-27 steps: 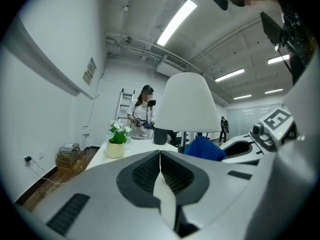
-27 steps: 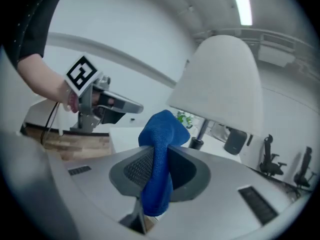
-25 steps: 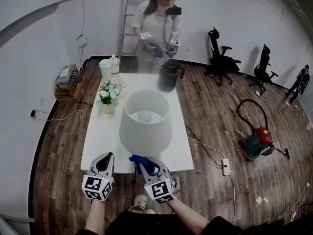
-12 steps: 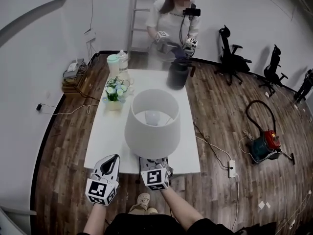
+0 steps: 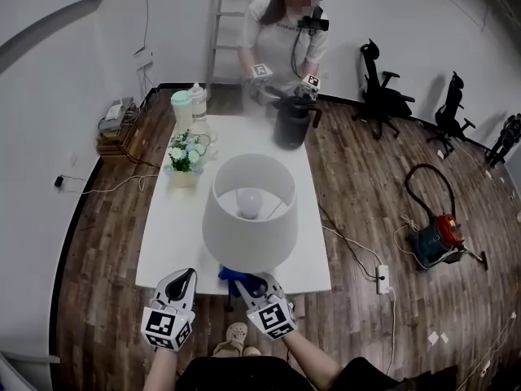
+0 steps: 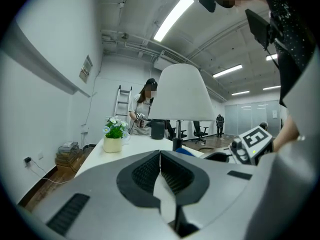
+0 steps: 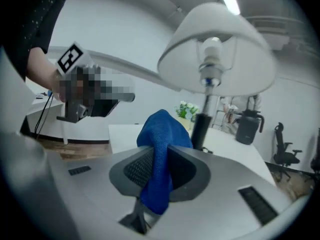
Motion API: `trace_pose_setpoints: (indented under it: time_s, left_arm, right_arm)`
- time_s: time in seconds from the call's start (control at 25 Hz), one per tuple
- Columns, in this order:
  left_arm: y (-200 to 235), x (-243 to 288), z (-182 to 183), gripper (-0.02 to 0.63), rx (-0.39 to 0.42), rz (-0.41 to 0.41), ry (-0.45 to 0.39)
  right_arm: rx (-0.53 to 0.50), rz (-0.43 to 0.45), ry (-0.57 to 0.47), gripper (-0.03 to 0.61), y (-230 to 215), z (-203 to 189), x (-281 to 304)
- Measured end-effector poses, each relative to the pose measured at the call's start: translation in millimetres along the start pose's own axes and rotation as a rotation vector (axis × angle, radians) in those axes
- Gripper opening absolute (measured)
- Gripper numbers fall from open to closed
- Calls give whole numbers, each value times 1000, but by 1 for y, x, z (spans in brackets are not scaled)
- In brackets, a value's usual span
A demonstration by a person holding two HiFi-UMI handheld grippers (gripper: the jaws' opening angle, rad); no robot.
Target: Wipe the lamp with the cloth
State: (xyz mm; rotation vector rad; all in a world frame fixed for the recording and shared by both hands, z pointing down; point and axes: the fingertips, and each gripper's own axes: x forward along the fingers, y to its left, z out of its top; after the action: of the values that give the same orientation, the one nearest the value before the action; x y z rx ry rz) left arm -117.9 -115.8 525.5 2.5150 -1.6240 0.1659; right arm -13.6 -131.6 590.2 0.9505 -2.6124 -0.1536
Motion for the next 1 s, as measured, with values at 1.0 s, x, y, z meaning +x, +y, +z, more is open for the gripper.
trace_pose_setpoints:
  time_s: [1.0]
  left_arm:
    - [-15,37,-9,12,25,-135,61]
  right_arm:
    - [505,193,-319,75,-151,4,-28]
